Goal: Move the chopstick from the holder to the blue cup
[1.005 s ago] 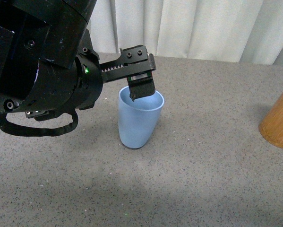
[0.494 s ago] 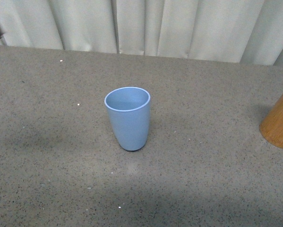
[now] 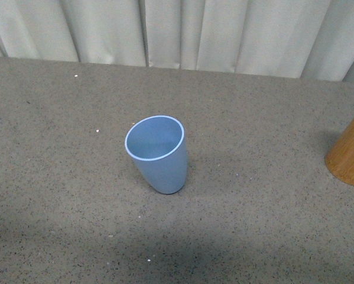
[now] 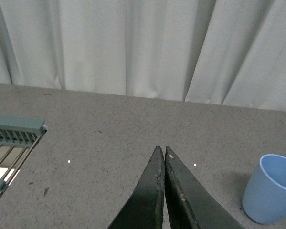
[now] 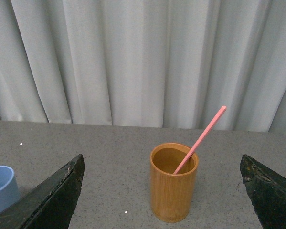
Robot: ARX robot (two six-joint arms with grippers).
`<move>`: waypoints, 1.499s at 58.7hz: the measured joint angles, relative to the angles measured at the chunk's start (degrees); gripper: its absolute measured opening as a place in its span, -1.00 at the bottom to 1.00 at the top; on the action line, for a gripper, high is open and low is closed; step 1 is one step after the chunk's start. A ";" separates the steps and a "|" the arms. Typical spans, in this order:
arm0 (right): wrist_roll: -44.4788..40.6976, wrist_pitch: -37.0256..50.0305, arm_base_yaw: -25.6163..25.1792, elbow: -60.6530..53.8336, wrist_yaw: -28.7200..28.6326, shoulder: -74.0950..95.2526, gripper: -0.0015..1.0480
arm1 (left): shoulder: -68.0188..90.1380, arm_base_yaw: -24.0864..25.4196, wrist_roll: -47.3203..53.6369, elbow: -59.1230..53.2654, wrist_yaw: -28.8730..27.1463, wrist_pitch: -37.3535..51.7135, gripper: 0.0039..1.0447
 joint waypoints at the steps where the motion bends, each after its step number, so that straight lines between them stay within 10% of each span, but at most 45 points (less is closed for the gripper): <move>1: 0.00 0.00 0.00 0.00 0.00 0.00 0.81 | -4.59 0.02 0.00 0.00 0.02 -4.76 -0.93; 9: 0.00 0.00 0.00 0.00 0.00 0.00 0.81 | -22.71 0.02 0.04 0.00 0.04 -19.47 -0.93; 88: 0.00 0.00 0.00 0.00 0.00 0.00 0.81 | -23.65 0.04 0.04 0.00 0.04 -19.80 -0.93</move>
